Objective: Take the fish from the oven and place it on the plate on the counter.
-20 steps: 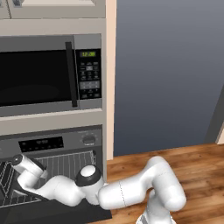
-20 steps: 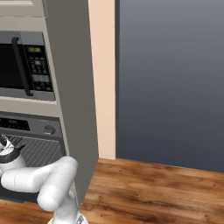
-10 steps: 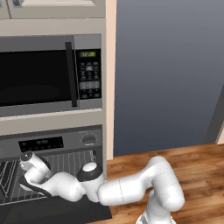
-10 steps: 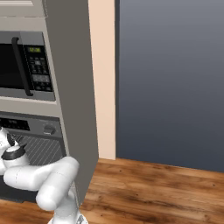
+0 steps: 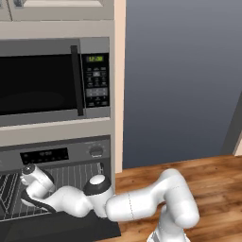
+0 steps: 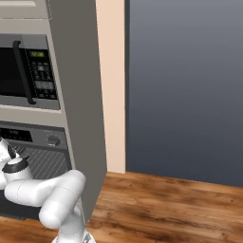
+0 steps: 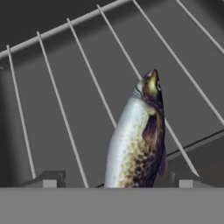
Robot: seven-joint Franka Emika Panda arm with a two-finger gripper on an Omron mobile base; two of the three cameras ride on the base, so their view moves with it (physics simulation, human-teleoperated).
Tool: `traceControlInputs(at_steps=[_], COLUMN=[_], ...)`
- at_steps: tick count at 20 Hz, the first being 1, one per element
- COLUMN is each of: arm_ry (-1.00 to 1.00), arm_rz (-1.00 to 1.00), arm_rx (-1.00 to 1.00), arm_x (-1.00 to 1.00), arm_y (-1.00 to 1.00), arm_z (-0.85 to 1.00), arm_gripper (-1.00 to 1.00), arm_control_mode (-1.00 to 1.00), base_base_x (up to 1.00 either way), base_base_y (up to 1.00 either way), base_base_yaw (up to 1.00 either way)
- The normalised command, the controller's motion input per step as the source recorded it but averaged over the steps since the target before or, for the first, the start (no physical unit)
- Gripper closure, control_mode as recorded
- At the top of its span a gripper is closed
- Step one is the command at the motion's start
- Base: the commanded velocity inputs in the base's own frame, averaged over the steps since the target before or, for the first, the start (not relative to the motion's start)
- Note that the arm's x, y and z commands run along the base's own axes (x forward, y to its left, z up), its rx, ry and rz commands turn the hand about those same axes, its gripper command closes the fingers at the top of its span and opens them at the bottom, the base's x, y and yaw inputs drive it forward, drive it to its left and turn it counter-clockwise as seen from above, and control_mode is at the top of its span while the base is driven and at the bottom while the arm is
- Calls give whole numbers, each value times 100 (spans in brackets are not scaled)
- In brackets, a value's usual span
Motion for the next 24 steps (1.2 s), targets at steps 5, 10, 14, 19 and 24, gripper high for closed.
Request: traceControlInputs(at_steps=[5, 10, 14, 19, 24], arm_ry=[1, 0, -5, -16, -17], arm_rz=[0, 1, 0, 0, 0], arm_rx=[0, 0, 0, 1, 6], arm_x=[-22, -24, -58, -65, -98], arm_y=[13, 2, -4, -20, -58], arm_z=[-71, -58, -9, 0, 0], arm_gripper=[100, 100, 100, 100, 100], arm_control_mode=[-100, -100, -100, -100, -100], base_base_x=[0, 0, 0, 0, 0], base_base_y=[0, 0, 0, 0, 0], base_base_yaw=[0, 0, 0, 0, 0])
